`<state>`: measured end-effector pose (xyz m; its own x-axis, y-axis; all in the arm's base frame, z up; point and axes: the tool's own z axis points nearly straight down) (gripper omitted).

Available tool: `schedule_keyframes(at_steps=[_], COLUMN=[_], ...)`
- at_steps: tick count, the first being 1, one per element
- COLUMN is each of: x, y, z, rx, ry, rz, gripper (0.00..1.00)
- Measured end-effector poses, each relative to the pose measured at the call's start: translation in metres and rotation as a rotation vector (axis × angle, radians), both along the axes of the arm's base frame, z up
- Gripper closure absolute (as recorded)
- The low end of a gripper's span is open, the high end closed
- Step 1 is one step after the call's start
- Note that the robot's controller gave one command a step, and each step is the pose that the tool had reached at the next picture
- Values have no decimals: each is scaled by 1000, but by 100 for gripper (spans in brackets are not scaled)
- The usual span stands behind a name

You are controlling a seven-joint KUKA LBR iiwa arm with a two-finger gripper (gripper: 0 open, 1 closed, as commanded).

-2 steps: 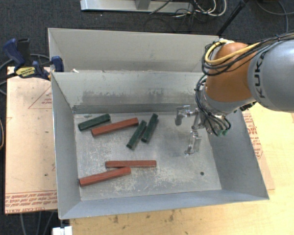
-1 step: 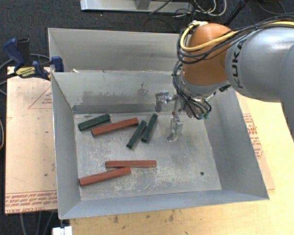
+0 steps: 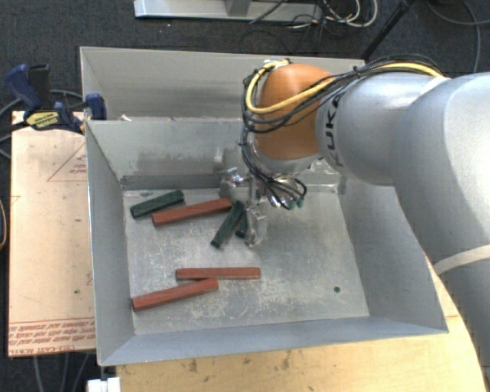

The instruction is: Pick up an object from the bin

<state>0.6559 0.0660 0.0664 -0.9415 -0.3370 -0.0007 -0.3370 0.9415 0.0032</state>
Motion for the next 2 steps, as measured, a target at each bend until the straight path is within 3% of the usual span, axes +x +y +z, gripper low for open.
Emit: schedule_keyframes(at_steps=[1,2], x=[2,-41], y=[-2,23], z=[5,127], rx=[-1,-2], ry=[-5,-9], rz=[-2,323], gripper=[100,100])
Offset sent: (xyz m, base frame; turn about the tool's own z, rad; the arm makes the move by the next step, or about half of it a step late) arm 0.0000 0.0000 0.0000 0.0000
